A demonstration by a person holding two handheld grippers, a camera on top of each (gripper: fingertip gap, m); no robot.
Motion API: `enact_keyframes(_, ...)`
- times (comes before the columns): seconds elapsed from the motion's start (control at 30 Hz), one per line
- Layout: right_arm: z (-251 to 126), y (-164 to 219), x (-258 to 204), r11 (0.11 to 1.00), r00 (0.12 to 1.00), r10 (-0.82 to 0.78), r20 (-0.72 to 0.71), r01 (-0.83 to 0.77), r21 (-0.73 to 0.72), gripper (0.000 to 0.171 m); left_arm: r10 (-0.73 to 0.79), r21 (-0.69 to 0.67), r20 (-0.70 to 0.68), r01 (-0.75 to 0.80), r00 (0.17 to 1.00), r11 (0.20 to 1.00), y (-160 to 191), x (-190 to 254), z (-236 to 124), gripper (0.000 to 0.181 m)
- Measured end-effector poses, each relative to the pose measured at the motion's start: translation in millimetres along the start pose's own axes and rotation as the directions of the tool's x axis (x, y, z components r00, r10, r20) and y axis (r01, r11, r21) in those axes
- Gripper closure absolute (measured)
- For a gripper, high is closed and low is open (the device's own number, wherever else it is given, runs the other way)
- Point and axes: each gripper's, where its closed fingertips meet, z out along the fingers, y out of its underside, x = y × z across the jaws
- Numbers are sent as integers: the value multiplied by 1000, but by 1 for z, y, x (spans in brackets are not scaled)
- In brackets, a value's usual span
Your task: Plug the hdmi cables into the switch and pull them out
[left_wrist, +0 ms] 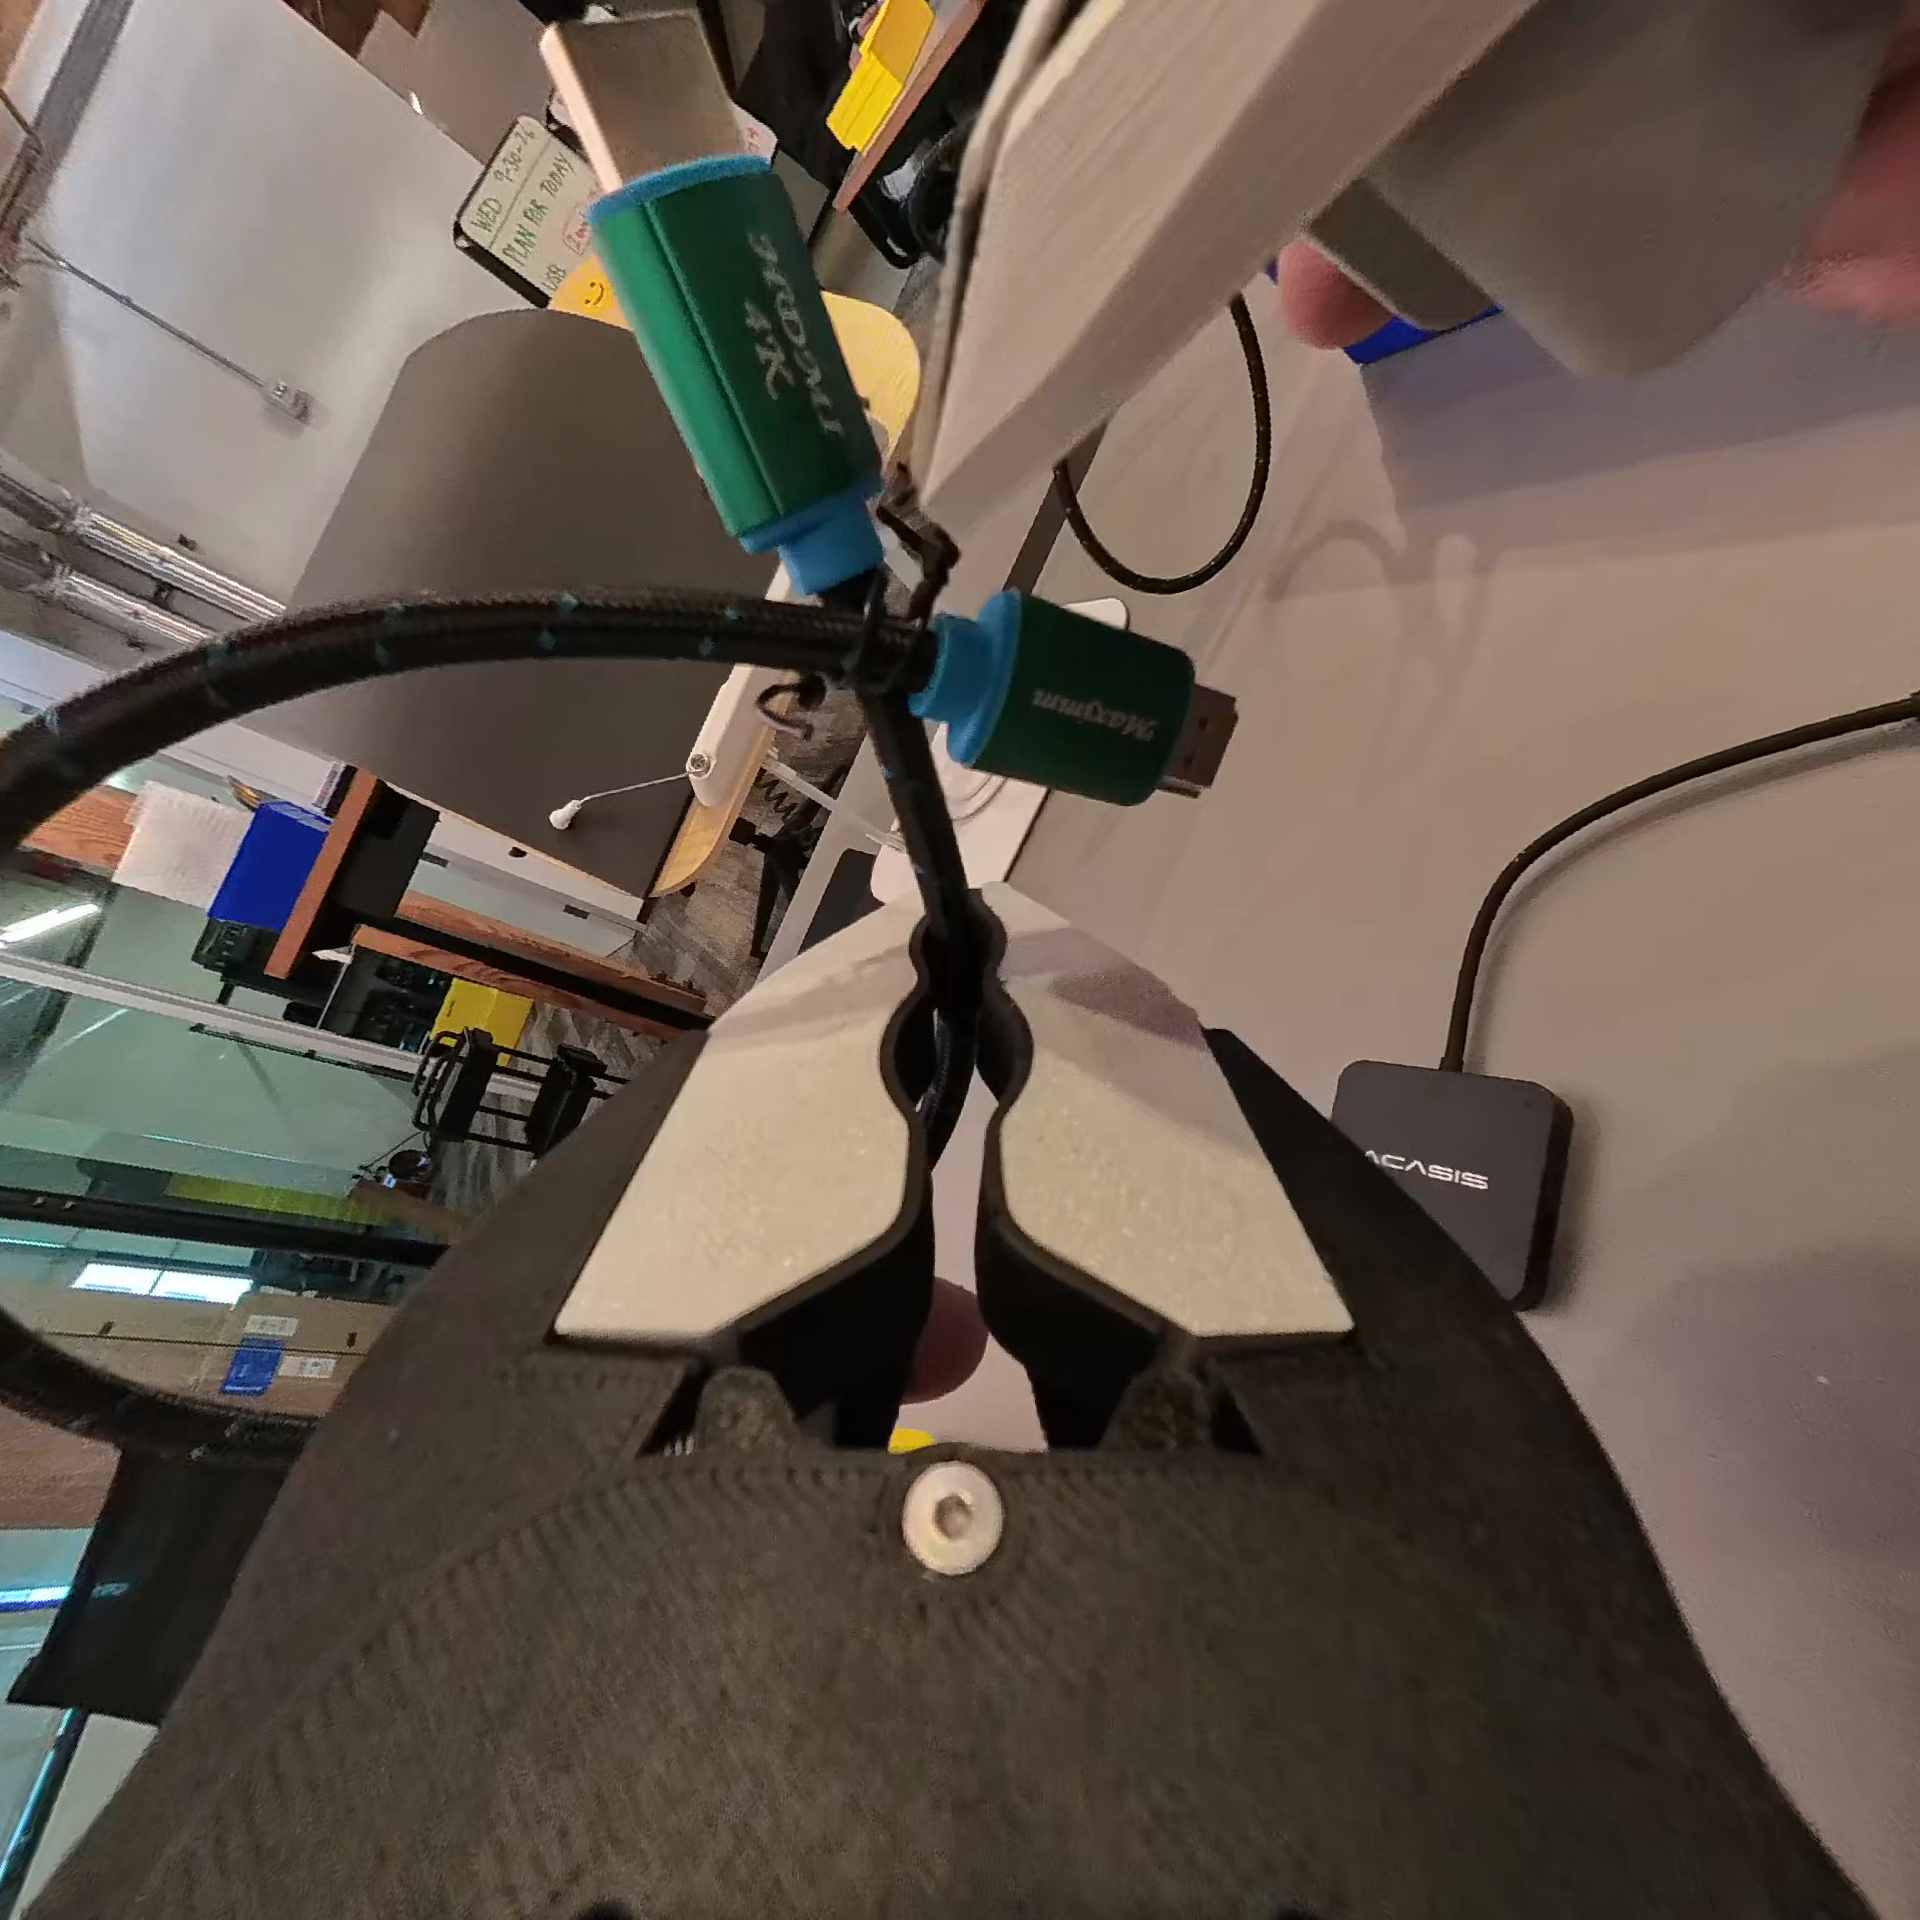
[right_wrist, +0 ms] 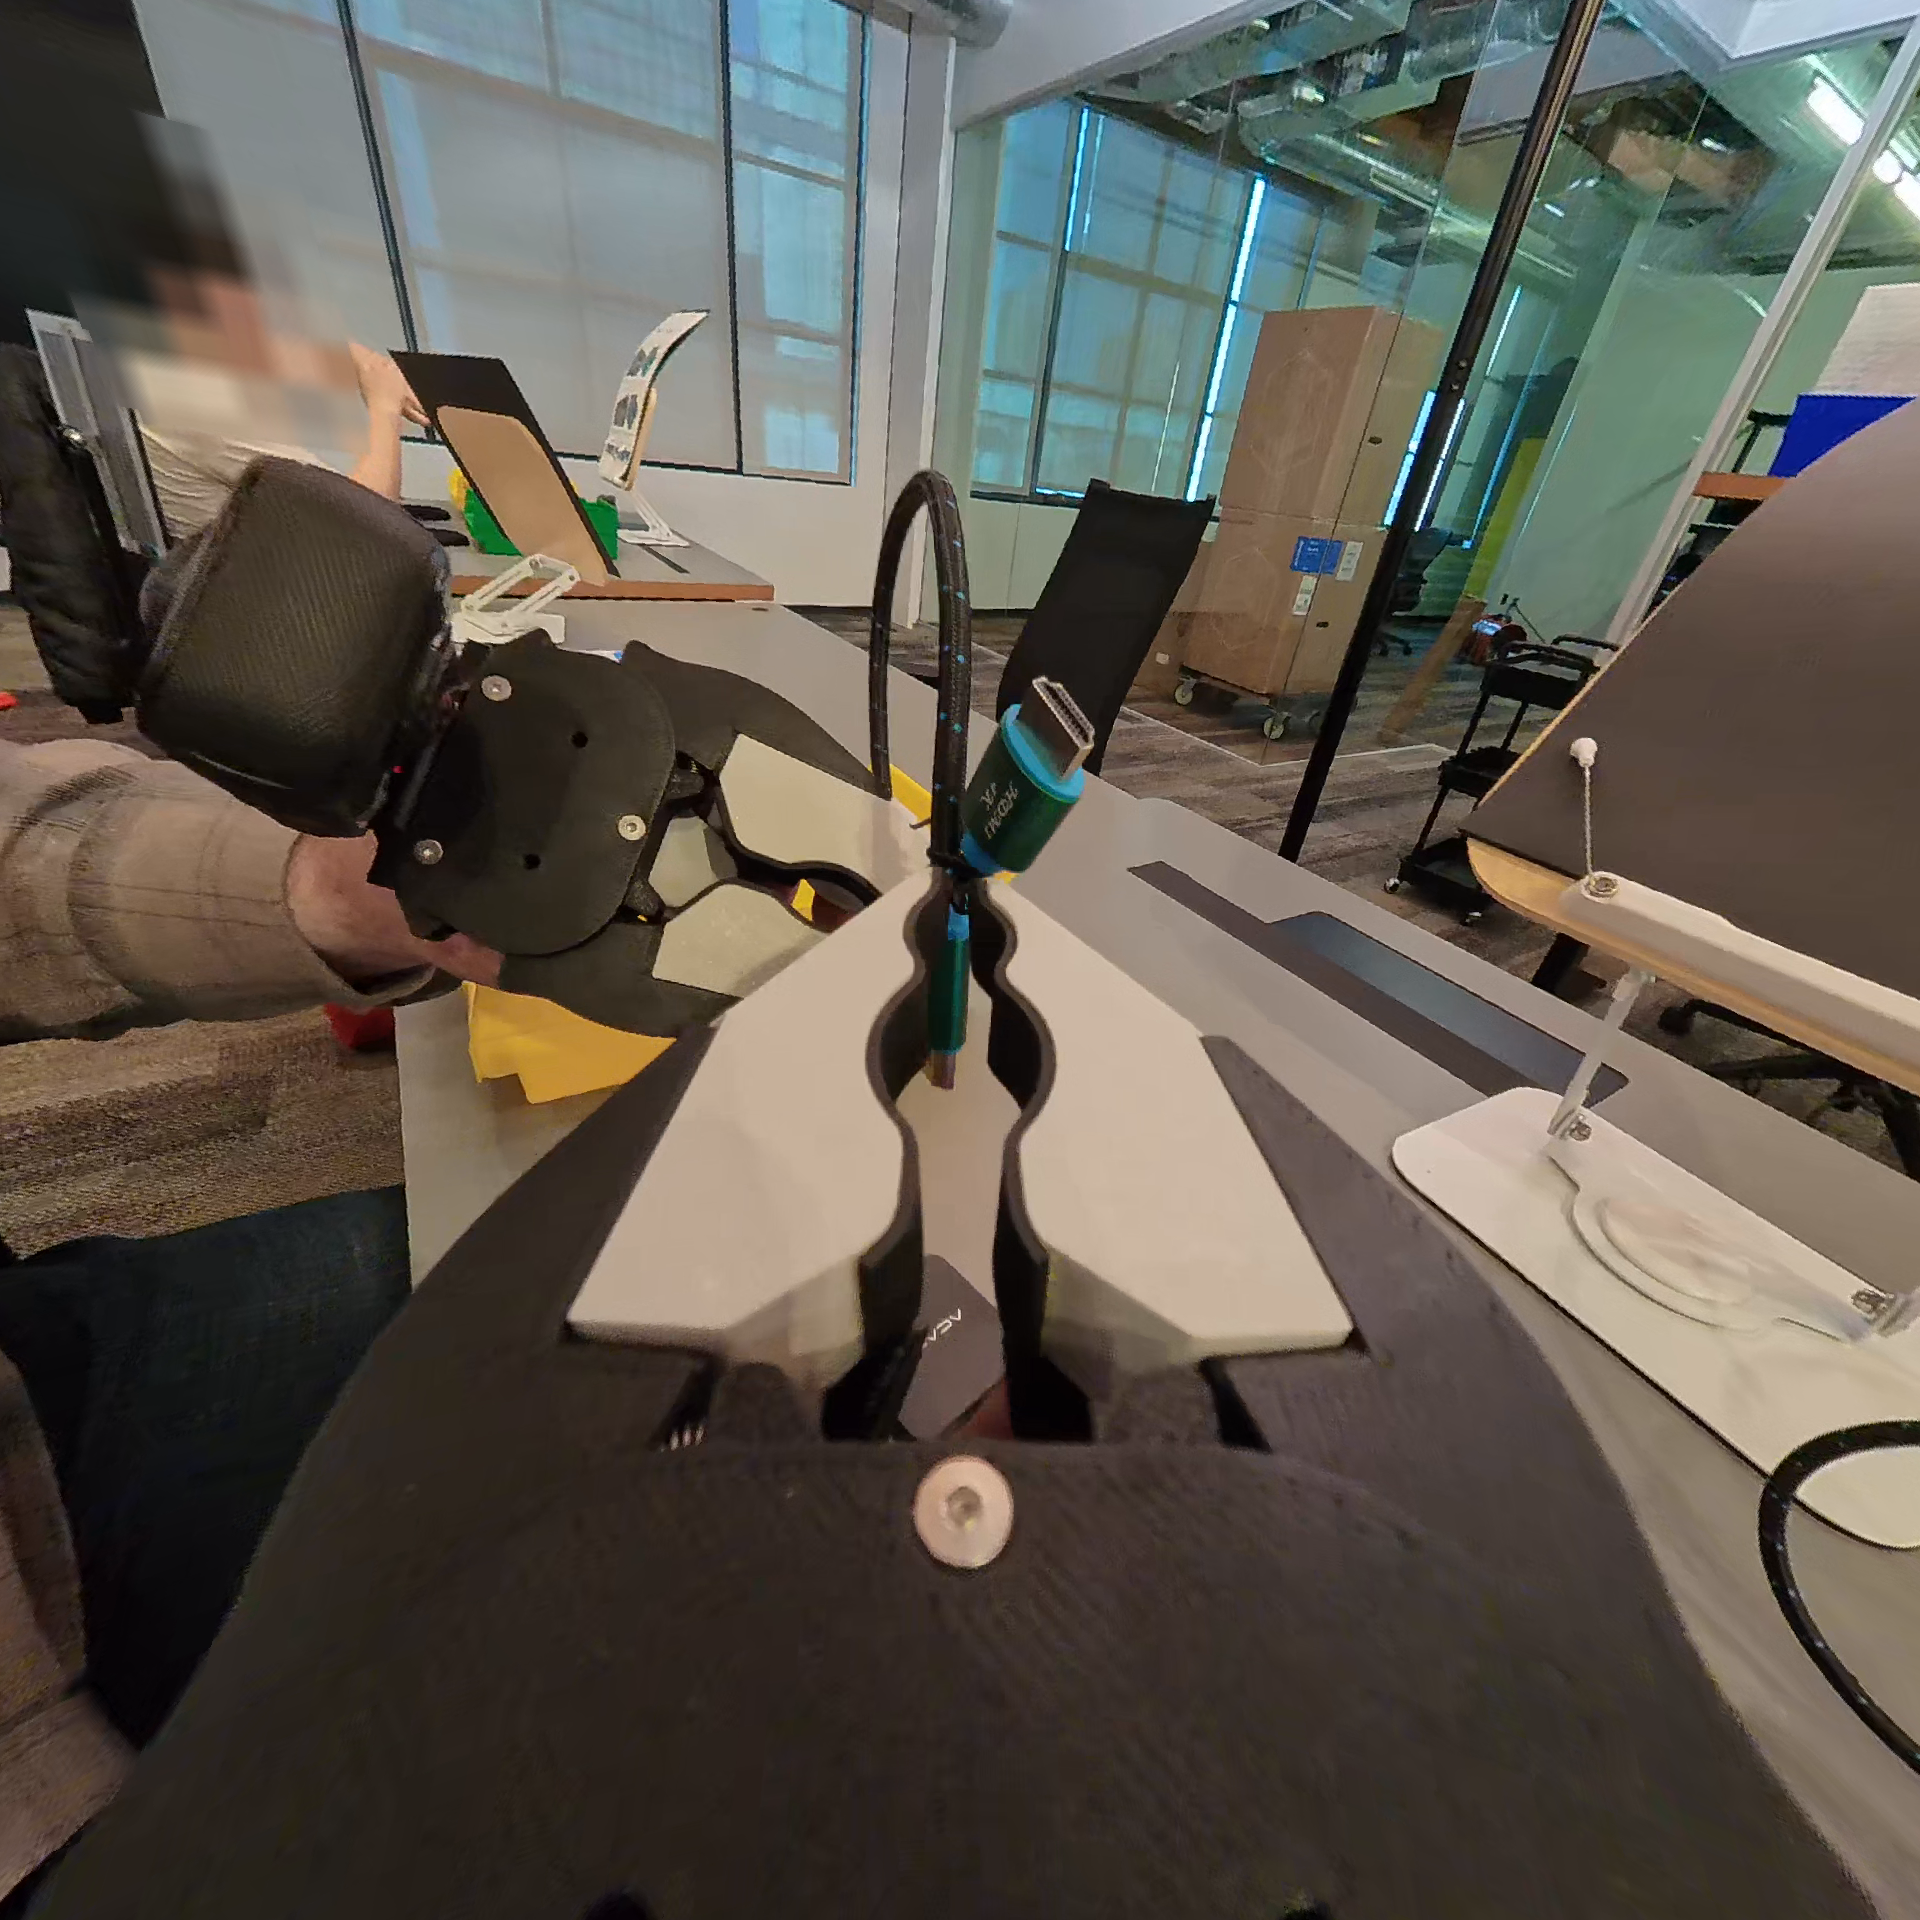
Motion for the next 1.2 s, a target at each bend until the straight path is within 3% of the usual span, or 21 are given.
enact_keyframes(0.27, 0, 1, -2, 999, 999, -41, -6, 41, -13, 171, 0, -3, 8, 0, 1000, 1000, 0, -5, -1, 180)
enact_keyframes(0.47, 2, 0, -14, 980, 981, -194, -12, 193, -36, 171, -59, -3, -33, 59, 998, 998, -1, -4, -3, 181)
enact_keyframes(0.7, 7, 4, -31, 884, 888, -460, -15, 456, -101, 171, -136, -2, -92, 136, 986, 991, 0, -2, -3, 181)
enact_keyframes(1.2, 10, 8, -41, 719, 723, -690, -41, 678, -155, 171, -339, 26, -210, 352, 917, 936, -8, 6, -3, 180)
